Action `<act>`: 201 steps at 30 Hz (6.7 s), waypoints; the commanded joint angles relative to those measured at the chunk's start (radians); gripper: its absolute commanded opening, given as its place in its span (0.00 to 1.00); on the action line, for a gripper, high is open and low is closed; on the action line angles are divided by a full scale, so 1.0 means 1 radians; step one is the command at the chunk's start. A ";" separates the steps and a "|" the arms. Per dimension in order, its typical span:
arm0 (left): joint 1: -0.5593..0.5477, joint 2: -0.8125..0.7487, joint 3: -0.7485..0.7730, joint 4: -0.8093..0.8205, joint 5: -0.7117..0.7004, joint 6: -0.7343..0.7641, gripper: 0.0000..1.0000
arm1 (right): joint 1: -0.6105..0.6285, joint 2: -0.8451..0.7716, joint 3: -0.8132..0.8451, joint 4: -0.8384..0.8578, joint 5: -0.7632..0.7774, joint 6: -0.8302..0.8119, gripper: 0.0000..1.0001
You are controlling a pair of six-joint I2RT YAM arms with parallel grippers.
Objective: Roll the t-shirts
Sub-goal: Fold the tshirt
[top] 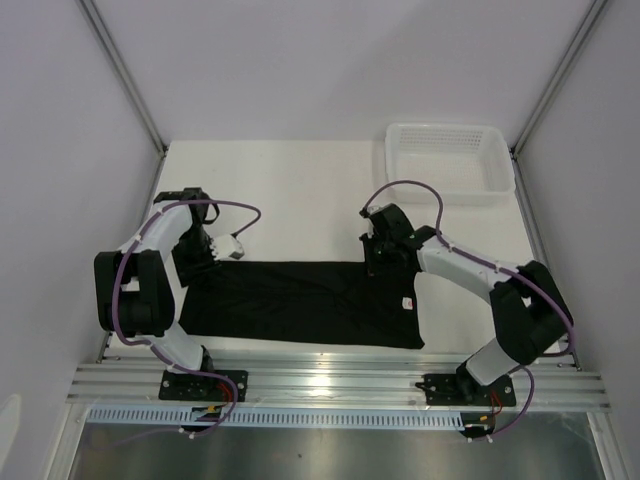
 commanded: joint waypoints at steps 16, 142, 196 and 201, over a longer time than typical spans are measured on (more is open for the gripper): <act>0.001 0.000 0.042 0.116 0.039 -0.175 0.45 | 0.047 0.121 -0.070 0.150 -0.174 -0.061 0.00; -0.081 0.089 0.093 0.182 -0.007 -0.778 0.46 | -0.174 -0.106 -0.112 0.087 0.146 0.152 0.11; 0.137 0.086 0.181 0.343 -0.118 -0.710 0.49 | -0.085 0.927 1.004 0.037 0.398 -0.151 0.00; 0.142 0.079 0.174 0.343 -0.107 -0.716 0.49 | -0.091 1.096 1.314 -0.046 0.404 -0.174 0.00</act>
